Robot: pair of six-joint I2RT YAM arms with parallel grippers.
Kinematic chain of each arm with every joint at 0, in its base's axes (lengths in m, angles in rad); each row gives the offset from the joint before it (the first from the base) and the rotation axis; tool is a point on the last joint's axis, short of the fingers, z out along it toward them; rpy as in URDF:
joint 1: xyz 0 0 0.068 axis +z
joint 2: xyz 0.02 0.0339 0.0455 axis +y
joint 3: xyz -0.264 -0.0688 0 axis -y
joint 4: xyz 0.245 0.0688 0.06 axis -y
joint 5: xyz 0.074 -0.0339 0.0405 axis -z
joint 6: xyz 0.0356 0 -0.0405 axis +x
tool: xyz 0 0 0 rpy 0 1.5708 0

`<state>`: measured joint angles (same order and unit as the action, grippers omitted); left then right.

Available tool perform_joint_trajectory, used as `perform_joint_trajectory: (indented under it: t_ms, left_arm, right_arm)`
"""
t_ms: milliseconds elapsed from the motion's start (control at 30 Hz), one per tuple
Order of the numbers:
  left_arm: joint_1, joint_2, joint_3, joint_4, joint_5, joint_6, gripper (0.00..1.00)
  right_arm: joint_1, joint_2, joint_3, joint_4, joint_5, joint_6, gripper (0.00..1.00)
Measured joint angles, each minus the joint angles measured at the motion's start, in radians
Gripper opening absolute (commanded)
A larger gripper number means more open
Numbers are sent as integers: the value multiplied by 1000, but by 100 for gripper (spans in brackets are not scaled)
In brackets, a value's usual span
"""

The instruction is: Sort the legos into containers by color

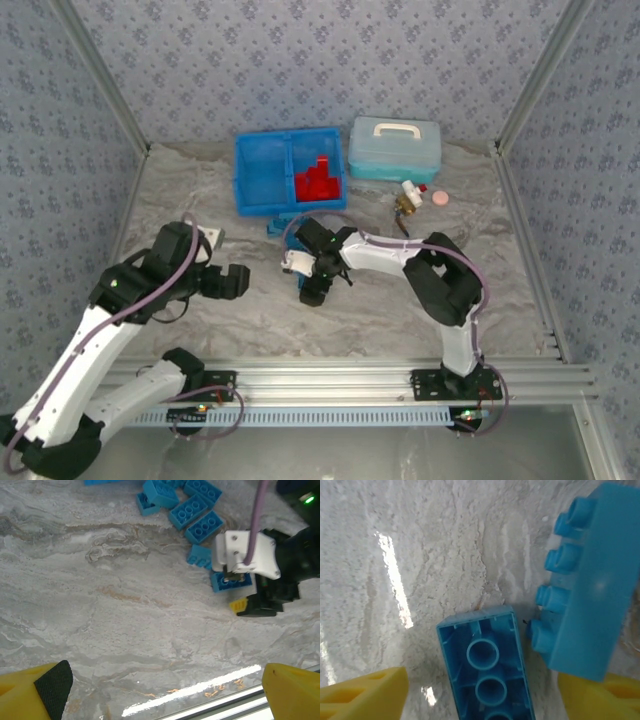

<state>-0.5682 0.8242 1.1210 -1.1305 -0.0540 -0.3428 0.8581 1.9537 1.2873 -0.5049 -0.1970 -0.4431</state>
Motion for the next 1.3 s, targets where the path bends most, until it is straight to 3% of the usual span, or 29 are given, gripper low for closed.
perform_joint_trajectory:
  t_ms: [133,300,433,600,800,1000,1300]
  left_arm:
    - [5,11,0,2,17,-14,99]
    - [10,33,-13,23,20,-25,99]
    - [26,31,-15,34,12,-33,99]
    - [40,8,-15,43,-23,-45,99]
    - [45,-69,-15,77,-90,-70,99]
    - [45,-145,-15,86,-139,-90,99]
    - [45,-147,-24,86,-145,-96,99]
  right_arm:
    - [0,5,6,14,4,-8,40]
    - [8,2,6,16,-1,-7,19]
    - [21,-32,-17,14,-3,13,18]
    - [29,-190,-23,35,-24,101,18]
    - [23,-218,209,84,62,315,20]
    - [6,-8,493,135,201,510,18]
    - [-51,513,1054,81,296,678,18]
